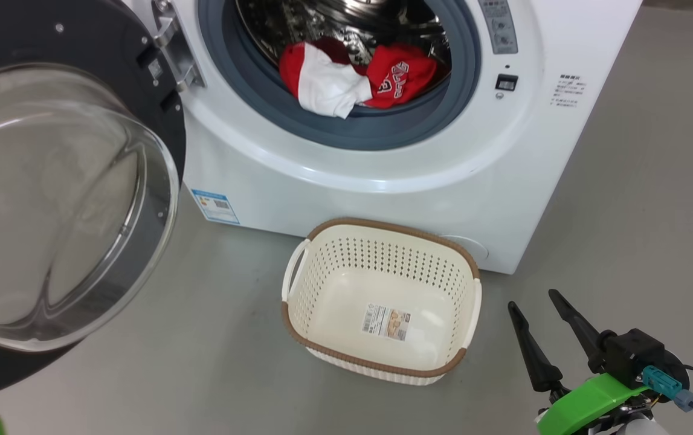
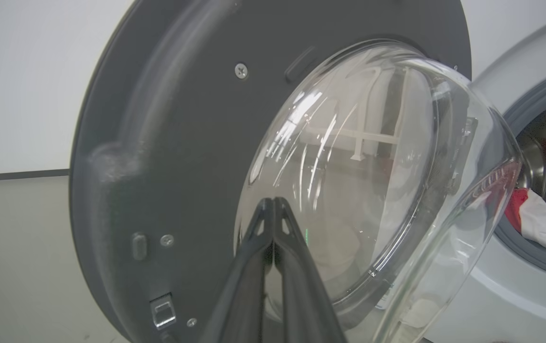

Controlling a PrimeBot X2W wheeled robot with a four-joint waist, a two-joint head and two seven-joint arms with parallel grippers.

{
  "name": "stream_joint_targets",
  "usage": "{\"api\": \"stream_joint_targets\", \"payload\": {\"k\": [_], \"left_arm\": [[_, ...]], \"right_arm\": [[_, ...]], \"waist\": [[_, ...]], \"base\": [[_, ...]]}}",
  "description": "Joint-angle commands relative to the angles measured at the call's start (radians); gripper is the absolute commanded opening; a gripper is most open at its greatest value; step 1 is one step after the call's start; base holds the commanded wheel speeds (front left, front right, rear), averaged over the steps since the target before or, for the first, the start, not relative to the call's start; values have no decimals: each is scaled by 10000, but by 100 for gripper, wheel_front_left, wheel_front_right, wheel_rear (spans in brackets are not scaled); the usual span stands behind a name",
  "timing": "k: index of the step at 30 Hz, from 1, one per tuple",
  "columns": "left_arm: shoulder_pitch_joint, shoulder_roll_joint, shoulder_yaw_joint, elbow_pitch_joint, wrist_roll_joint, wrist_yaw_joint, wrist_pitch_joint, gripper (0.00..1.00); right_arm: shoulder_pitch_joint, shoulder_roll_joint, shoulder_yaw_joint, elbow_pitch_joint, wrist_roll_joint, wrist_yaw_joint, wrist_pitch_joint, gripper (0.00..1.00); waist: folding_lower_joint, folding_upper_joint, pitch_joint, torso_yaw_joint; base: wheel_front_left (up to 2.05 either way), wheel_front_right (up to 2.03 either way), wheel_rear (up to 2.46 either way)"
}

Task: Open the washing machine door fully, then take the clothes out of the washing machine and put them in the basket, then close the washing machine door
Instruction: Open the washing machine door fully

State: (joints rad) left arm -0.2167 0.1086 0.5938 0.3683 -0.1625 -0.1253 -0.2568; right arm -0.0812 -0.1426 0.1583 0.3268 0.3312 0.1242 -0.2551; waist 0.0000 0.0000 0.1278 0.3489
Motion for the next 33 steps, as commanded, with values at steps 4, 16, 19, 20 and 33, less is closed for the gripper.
{"api": "stream_joint_targets", "payload": {"k": [4, 16, 19, 20, 33], "left_arm": [[691, 49, -517, -928, -83, -52, -49, 9], [2109, -412, -2819, -2415, -669, -53, -49, 76], [2273, -280, -3393, -2600, -929, -53, -49, 100], [2318, -241, -3547, -2634, -970, -53, -49, 100], [2528, 225, -4731, -2948, -1362, -53, -49, 100]], "right_arm": [[66, 77, 95, -205, 1, 65, -67, 100], [436, 209, -507, -382, 42, 65, -67, 100], [527, 224, -683, -424, 53, 65, -67, 100], [550, 224, -729, -437, 59, 65, -67, 100], [699, 263, -1208, -584, 36, 65, -67, 100]], "waist": [[0, 0, -321, -119], [0, 0, -560, -801], [0, 0, -577, -1048], [0, 0, -577, -1133], [0, 0, -556, -2113]], "base": [[0, 0, 0], [0, 0, 0], [0, 0, 0], [0, 0, 0], [0, 0, 0]]}}
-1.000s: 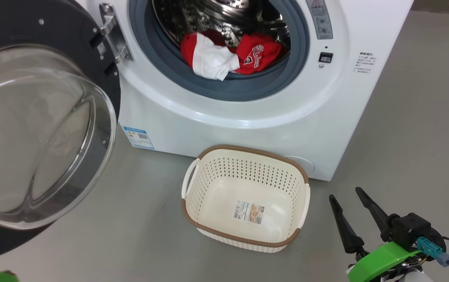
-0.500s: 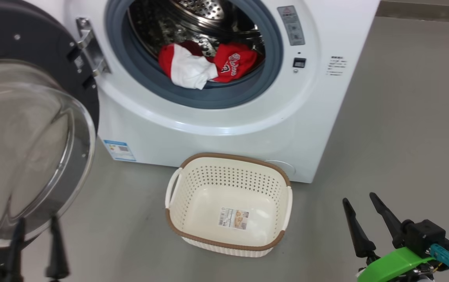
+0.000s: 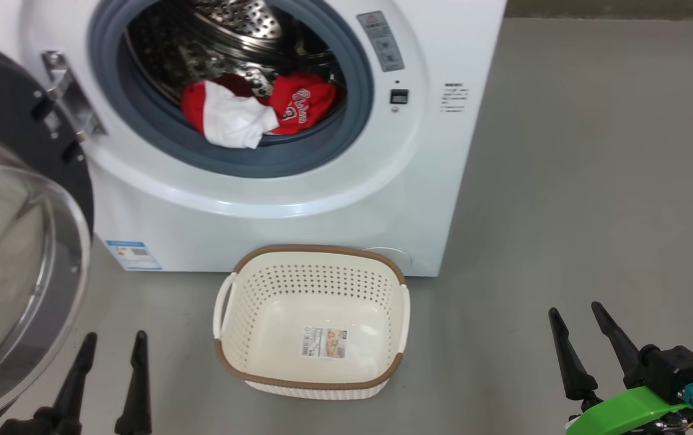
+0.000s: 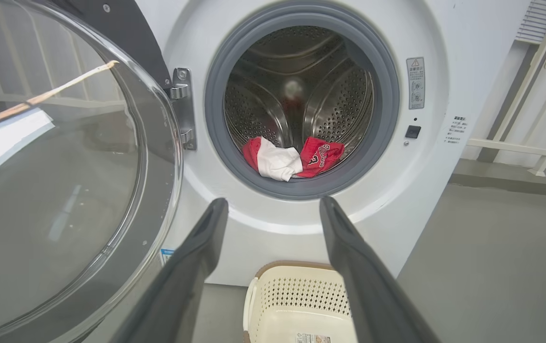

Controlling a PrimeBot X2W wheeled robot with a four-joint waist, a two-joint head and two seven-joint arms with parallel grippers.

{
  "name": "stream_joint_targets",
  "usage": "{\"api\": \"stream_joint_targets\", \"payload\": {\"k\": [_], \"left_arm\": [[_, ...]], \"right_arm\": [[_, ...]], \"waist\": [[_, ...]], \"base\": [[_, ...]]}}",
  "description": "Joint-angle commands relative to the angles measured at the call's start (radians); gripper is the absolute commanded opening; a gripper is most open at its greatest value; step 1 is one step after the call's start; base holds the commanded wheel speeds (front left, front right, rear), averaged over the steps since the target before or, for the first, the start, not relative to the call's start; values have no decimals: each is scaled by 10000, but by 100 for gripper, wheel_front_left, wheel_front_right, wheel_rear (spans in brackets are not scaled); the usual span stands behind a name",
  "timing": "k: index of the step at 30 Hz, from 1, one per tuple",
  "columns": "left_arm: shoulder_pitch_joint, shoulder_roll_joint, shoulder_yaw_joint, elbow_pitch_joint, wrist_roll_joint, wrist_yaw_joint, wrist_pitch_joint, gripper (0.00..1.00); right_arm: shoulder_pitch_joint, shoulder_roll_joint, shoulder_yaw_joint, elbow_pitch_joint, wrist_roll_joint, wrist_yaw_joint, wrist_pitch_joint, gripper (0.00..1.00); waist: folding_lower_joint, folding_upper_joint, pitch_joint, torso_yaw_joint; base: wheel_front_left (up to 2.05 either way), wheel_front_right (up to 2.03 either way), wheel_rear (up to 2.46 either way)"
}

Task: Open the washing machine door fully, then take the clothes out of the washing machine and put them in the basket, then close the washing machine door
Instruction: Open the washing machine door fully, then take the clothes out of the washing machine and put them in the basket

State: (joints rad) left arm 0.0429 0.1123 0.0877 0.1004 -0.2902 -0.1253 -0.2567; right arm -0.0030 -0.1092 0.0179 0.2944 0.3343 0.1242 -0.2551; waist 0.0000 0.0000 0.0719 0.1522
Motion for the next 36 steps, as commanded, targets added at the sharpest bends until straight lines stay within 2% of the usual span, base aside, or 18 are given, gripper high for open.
{"api": "stream_joint_targets", "payload": {"k": [1, 13, 36], "left_arm": [[-50, 223, 249, -316, -100, -53, -51, 100], [80, 307, -230, -547, -152, -53, -51, 100], [10, 411, -322, -733, -408, -54, -51, 100]], "right_arm": [[-75, -69, 182, -267, 1, 65, -67, 100], [192, -60, -148, -380, 9, 65, -67, 100], [29, -19, -150, -437, -65, 65, -67, 100]], "waist": [[0, 0, -2, -223], [0, 0, -95, -691], [0, 0, 110, -618]], "base": [[0, 0, 0], [0, 0, 0], [14, -14, 0]]}}
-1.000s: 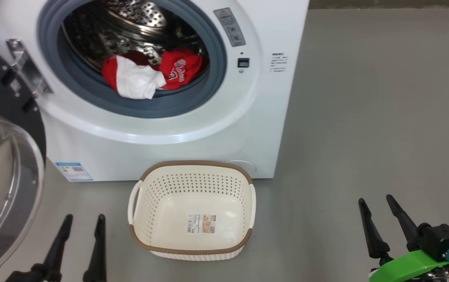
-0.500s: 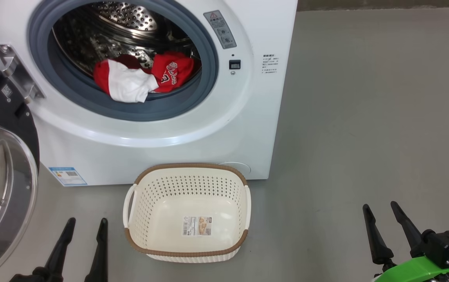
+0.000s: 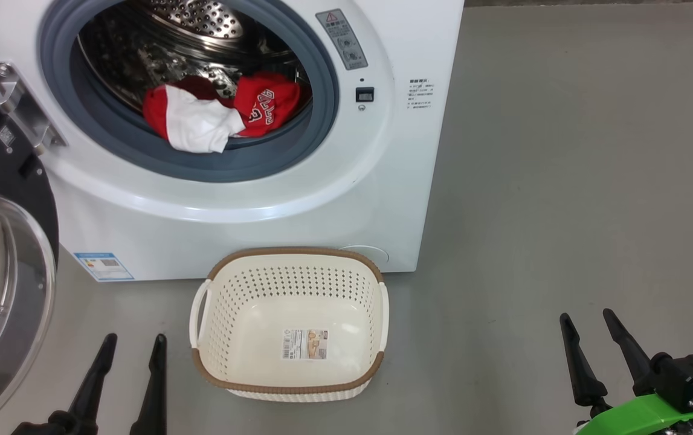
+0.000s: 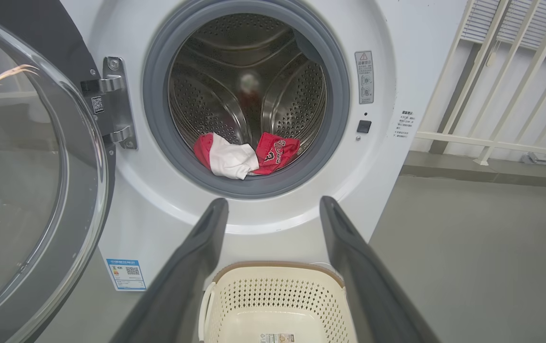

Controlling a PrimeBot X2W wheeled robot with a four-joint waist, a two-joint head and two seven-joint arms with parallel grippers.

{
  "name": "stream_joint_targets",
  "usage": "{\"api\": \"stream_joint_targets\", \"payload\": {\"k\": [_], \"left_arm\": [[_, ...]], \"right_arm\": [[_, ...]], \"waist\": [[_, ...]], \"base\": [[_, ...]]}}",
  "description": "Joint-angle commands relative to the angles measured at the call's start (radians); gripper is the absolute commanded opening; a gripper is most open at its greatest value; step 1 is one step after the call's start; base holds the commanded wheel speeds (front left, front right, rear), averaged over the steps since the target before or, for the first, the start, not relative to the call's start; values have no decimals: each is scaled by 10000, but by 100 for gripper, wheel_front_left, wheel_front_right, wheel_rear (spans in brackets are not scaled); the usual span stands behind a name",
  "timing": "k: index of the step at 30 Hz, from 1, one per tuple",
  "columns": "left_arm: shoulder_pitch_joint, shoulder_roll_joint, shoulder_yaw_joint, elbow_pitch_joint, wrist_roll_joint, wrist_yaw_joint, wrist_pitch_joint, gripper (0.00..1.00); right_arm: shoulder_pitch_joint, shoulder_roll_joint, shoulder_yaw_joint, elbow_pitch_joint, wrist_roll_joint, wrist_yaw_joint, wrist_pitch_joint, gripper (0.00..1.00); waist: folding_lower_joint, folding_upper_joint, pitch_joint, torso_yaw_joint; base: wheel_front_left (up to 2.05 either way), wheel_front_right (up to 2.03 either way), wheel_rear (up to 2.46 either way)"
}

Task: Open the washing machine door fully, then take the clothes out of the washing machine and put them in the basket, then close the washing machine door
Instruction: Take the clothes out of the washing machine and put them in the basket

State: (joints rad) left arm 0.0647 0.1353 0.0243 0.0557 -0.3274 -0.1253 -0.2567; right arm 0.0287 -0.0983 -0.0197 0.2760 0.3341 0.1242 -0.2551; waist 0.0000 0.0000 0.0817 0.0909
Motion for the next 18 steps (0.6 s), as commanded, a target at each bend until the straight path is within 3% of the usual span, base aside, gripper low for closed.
{"api": "stream_joint_targets", "payload": {"k": [1, 18], "left_arm": [[-227, 185, 321, -291, -47, -54, -51, 100], [-565, 209, 383, -265, -73, -54, -51, 100]], "right_arm": [[-297, -127, 231, -250, -62, 65, -67, 100], [-473, -84, 277, -244, -51, 65, -67, 100]], "waist": [[0, 0, 26, -7], [0, 0, 289, 8]], "base": [[92, -92, 0], [94, -94, 0]]}}
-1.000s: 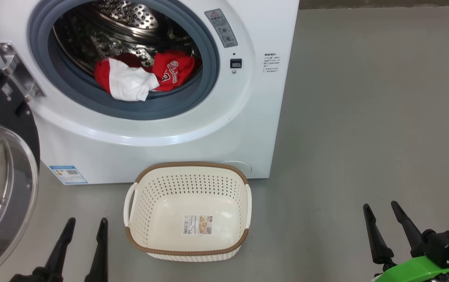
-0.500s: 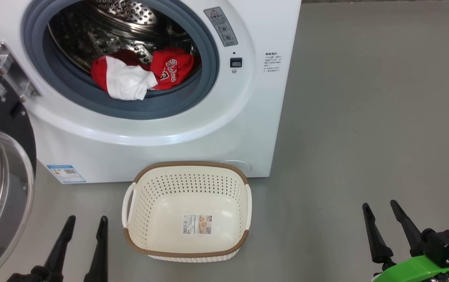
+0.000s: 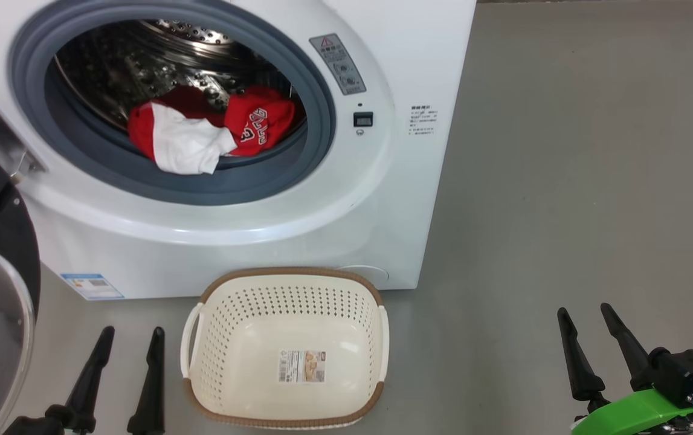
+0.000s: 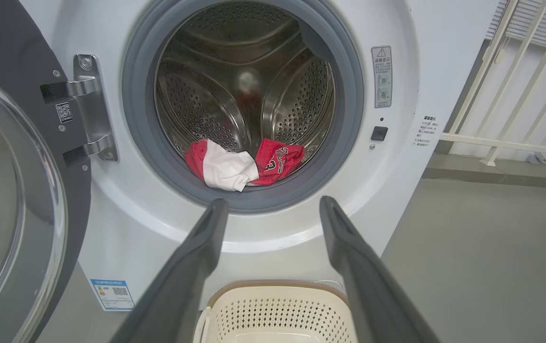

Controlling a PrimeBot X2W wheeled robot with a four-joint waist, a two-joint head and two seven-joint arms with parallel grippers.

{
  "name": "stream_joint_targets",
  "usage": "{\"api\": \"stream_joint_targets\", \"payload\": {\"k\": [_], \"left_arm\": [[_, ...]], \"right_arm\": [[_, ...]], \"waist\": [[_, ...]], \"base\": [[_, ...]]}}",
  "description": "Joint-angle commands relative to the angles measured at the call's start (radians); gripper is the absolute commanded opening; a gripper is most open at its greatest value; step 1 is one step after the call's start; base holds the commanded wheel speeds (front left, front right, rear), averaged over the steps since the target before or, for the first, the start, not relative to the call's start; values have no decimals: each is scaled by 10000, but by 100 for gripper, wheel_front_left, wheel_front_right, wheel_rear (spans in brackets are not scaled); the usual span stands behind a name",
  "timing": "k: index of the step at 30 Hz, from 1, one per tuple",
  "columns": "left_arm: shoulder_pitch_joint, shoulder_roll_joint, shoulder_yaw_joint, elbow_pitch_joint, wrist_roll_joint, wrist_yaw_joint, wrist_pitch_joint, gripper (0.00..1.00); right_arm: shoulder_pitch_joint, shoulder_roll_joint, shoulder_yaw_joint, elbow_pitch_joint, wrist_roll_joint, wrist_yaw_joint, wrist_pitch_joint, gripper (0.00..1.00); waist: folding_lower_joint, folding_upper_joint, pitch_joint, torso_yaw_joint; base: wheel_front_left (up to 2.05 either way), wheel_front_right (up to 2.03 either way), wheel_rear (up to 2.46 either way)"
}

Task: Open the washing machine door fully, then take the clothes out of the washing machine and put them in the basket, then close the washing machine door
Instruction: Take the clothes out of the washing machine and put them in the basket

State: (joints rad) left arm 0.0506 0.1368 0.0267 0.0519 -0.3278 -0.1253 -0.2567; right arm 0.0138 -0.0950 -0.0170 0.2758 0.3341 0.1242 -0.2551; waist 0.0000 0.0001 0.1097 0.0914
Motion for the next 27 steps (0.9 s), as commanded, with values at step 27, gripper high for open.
{"api": "stream_joint_targets", "payload": {"k": [27], "left_arm": [[-702, 149, 198, 316, -35, -54, -51, 100]], "right_arm": [[-455, -42, 319, -220, -48, 65, -67, 100]], "waist": [[0, -1, 274, -39]], "base": [[43, -43, 0]]}}
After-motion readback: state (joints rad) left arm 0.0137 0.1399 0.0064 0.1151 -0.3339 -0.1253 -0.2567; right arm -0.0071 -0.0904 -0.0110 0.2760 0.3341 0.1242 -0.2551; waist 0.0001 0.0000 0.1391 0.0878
